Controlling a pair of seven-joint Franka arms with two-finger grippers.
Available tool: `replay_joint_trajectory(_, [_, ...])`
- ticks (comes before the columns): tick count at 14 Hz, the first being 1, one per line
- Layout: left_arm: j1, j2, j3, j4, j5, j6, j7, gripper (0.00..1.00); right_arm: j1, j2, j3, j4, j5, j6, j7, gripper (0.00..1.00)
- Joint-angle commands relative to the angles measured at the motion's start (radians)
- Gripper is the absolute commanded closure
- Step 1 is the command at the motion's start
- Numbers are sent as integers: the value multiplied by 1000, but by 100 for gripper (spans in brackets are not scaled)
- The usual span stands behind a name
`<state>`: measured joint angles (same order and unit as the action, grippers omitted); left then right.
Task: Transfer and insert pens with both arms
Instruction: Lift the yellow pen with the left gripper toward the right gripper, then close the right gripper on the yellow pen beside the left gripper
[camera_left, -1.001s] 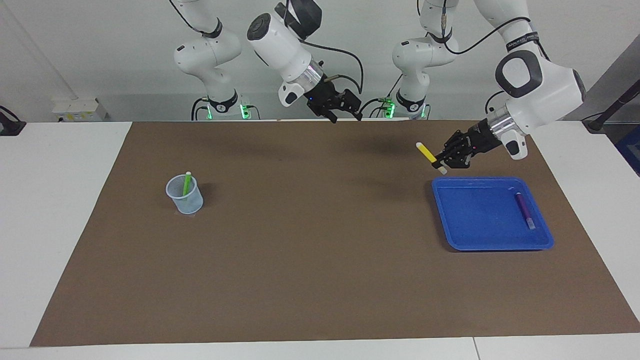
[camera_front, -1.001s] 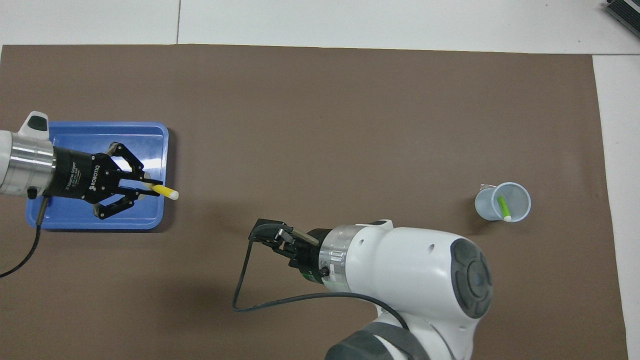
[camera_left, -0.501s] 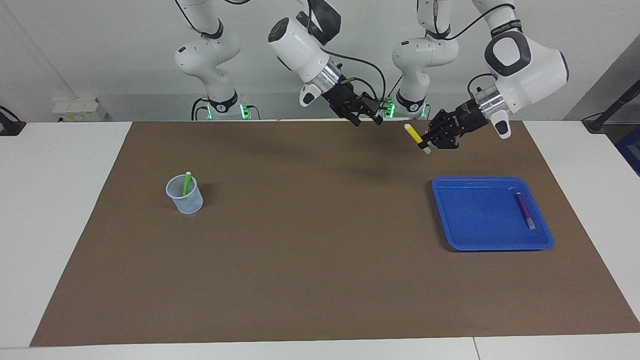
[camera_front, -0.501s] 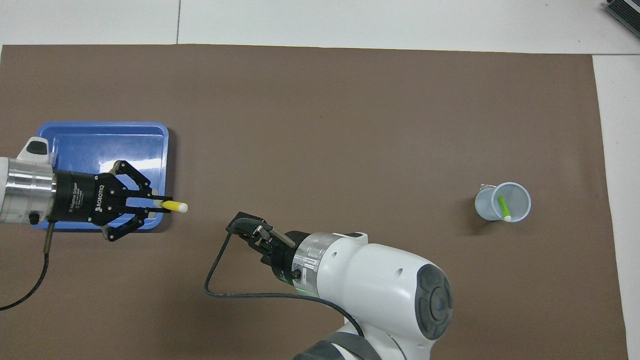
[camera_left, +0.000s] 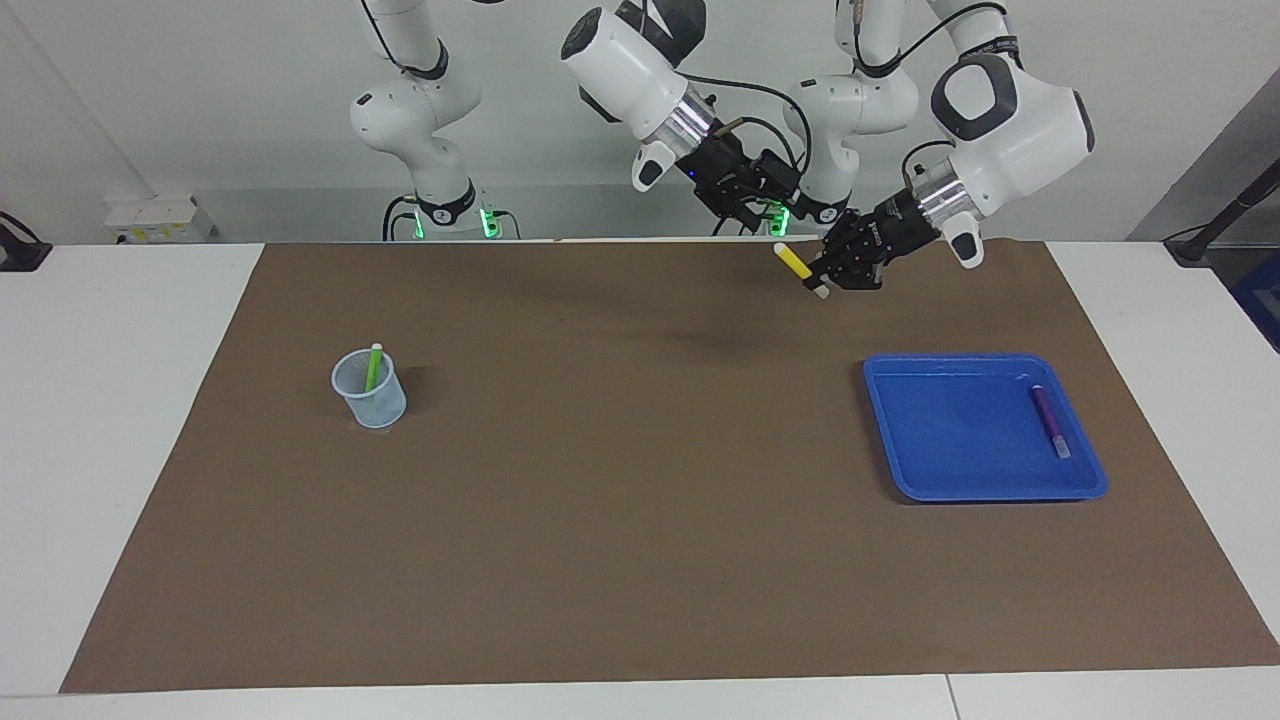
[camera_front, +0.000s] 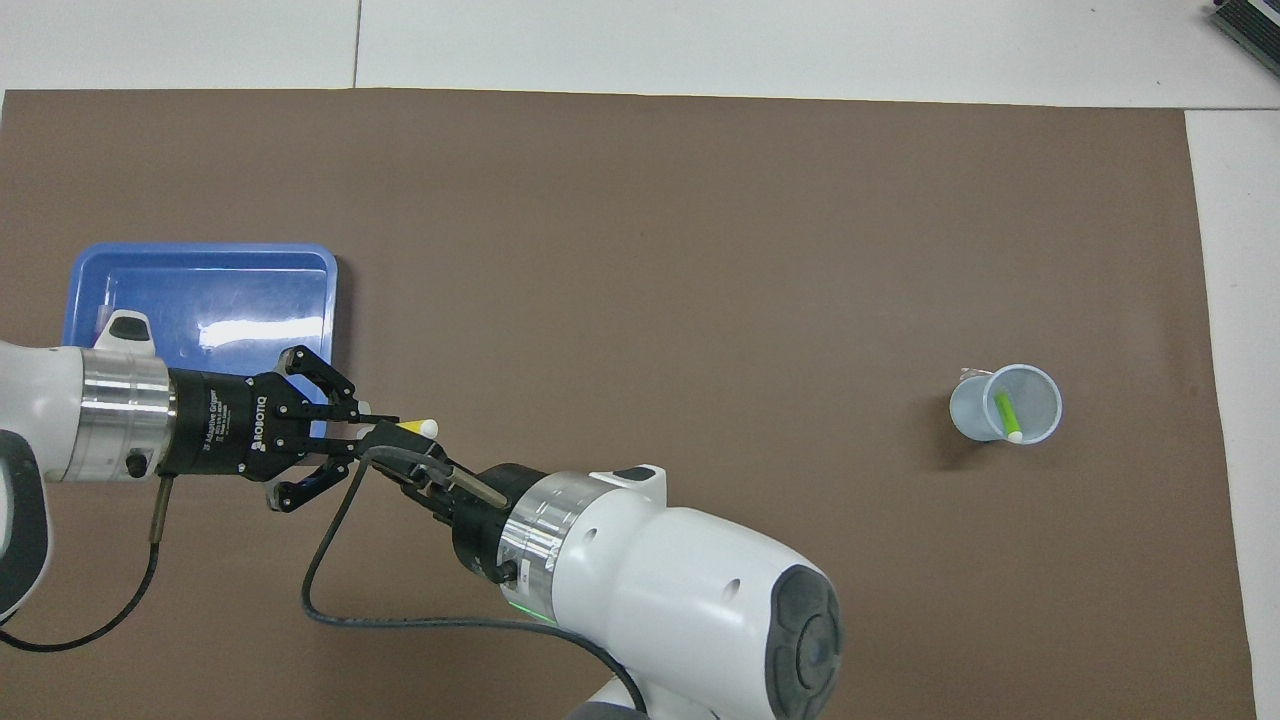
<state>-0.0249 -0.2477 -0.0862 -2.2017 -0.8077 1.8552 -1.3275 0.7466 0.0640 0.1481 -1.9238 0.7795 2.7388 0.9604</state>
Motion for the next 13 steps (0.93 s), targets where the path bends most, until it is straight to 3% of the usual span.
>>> replay_joint_trajectory(1, [-15,-51,9,-46,-18,27,-50,100,5,57,10,31,27,44,-15,4])
replay_joint_trajectory(6, [-21,-64,9,-55,-18,27,-78,100,-21,66,10,43,27,41,-58,12])
replay_joint_trajectory(9, [-21,-67,9,-58,-18,25,-81,100,-21,71,10,46,27,41,-58,28])
replay_joint_trajectory(13, [-21,-68,9,-59,-18,24,-81,100,-24,73,8,45,27,41,-65,37])
